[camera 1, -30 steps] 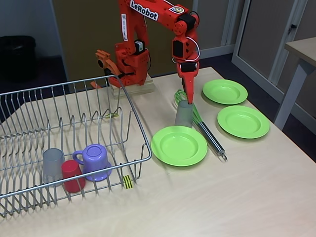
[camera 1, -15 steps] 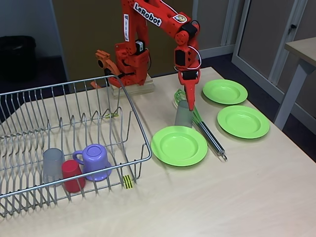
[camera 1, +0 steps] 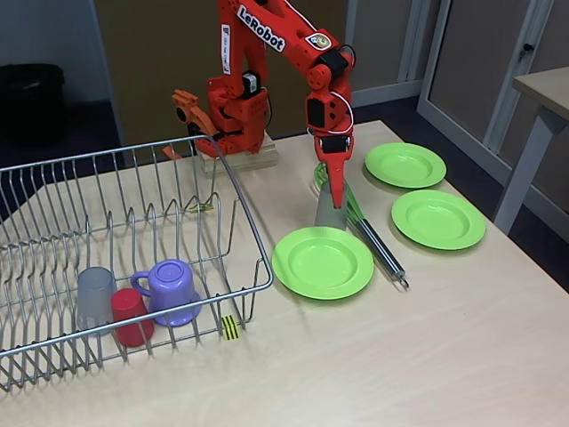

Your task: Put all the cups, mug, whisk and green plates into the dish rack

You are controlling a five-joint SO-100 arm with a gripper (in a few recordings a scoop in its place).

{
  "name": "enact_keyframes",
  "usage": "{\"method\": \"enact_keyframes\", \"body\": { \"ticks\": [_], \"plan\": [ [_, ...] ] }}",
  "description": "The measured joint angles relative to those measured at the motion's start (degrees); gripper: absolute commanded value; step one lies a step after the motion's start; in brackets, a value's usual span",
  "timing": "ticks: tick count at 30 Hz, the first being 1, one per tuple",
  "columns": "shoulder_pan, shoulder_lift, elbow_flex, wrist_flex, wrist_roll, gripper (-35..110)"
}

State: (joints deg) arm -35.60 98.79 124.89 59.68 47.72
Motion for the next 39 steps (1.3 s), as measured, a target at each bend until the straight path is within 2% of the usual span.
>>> {"method": "enact_keyframes", "body": {
  "ticks": [17, 26, 34, 39],
  "plan": [
    [0.97, -2.55, 1.32, -4.48, 0.09, 36],
    [1.05, -2.64, 1.14, -5.45, 0.0, 17],
    [1.76, -2.29, -0.26, -3.6, -2.37, 16],
    [2.99, -0.44, -4.22, 2.9, -5.36, 16]
  ]
}}
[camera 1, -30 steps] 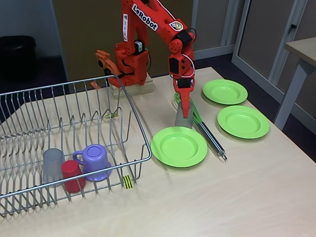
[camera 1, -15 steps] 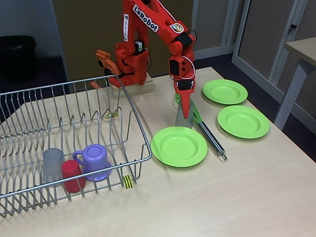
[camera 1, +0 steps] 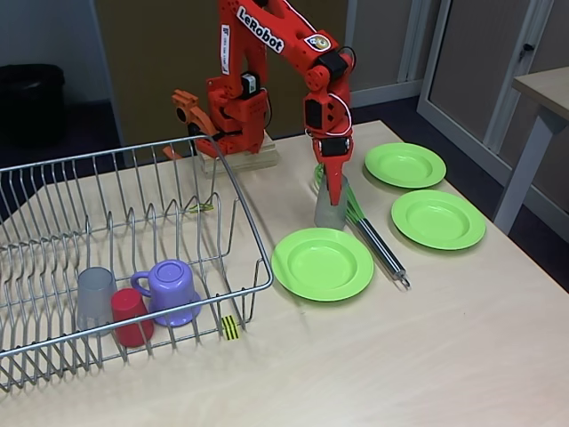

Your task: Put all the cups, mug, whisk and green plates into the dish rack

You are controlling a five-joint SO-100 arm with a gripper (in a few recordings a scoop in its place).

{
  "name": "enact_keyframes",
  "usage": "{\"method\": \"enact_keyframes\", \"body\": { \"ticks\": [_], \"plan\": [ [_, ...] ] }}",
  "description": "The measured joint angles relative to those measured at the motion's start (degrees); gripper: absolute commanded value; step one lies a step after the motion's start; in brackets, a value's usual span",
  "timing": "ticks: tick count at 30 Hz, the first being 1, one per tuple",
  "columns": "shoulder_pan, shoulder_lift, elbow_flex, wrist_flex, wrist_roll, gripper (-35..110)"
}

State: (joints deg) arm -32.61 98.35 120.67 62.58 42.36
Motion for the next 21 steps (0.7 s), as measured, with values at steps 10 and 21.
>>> {"method": "enact_keyframes", "body": {
  "ticks": [10, 21],
  "plan": [
    [5.27, 6.68, -13.54, 21.88, -10.37, 17],
    [27.33, 11.07, -34.37, 32.17, -44.3, 16]
  ]
}}
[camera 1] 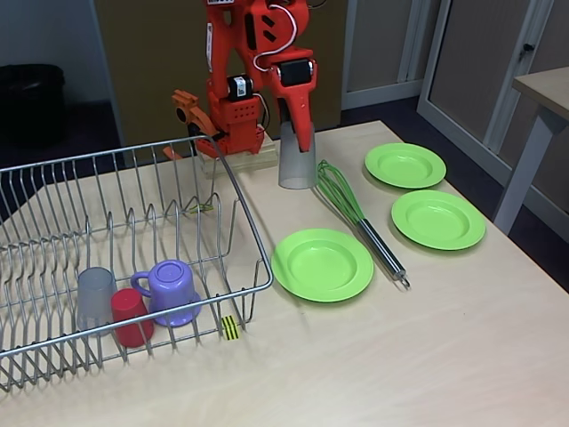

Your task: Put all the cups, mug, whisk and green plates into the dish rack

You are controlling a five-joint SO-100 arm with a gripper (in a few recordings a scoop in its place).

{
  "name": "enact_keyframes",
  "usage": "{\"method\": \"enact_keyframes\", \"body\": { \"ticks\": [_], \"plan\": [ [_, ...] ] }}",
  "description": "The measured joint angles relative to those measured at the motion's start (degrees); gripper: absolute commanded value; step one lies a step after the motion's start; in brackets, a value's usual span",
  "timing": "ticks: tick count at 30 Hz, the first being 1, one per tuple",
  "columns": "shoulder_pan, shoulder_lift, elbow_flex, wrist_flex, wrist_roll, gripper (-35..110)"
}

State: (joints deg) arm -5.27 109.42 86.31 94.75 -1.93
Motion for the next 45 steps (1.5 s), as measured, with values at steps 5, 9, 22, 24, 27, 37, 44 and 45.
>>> {"method": "enact_keyframes", "body": {
  "ticks": [5, 9, 22, 24, 27, 37, 44, 45],
  "plan": [
    [11.78, -6.24, -11.51, 3.16, -14.06, 17],
    [18.72, -14.41, -20.3, 3.52, -20.92, 17],
    [21.18, -33.66, -25.84, -7.38, -24.52, 16],
    [20.65, -35.68, -25.84, -9.14, -24.43, 16],
    [20.48, -38.58, -25.84, -10.63, -24.35, 16],
    [20.92, -44.03, -26.02, -13.18, -24.35, 17],
    [21.97, -48.69, -26.02, -13.18, -24.35, 18],
    [22.24, -49.22, -25.93, -13.62, -24.35, 18]
  ]
}}
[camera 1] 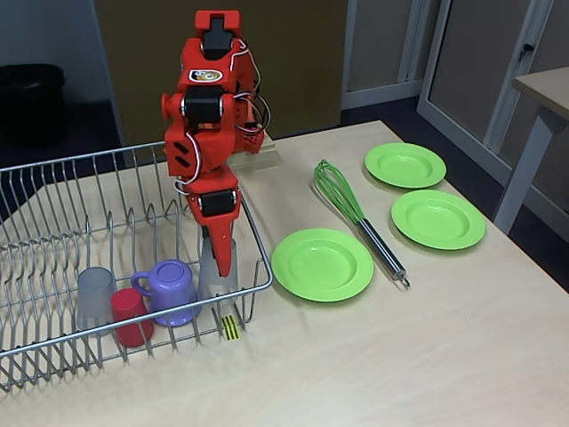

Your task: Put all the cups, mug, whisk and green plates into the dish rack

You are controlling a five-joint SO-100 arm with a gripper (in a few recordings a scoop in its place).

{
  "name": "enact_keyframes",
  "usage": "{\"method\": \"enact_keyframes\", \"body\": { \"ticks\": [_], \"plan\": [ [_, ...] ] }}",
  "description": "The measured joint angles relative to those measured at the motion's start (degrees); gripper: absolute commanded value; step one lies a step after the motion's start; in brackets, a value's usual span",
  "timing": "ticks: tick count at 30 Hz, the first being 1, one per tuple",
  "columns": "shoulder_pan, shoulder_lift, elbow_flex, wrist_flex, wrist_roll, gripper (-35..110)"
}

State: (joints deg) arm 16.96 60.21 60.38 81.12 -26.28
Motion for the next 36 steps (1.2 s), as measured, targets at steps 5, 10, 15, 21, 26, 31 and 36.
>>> {"method": "enact_keyframes", "body": {
  "ticks": [5, 10, 15, 21, 26, 31, 36],
  "plan": [
    [0.79, -2.99, -0.09, -0.62, 0.0, 20],
    [0.62, -4.92, -0.09, -0.62, 0.0, 25],
    [0.7, -5.89, -0.44, -0.62, -0.35, 33],
    [0.7, -6.94, -0.53, -0.97, -0.35, 43],
    [0.7, -6.94, -1.58, 0.79, -0.44, 45],
    [0.44, -6.94, -4.13, 3.08, -0.44, 45],
    [0.88, -6.5, -7.47, 7.65, -2.02, 45]
  ]
}}
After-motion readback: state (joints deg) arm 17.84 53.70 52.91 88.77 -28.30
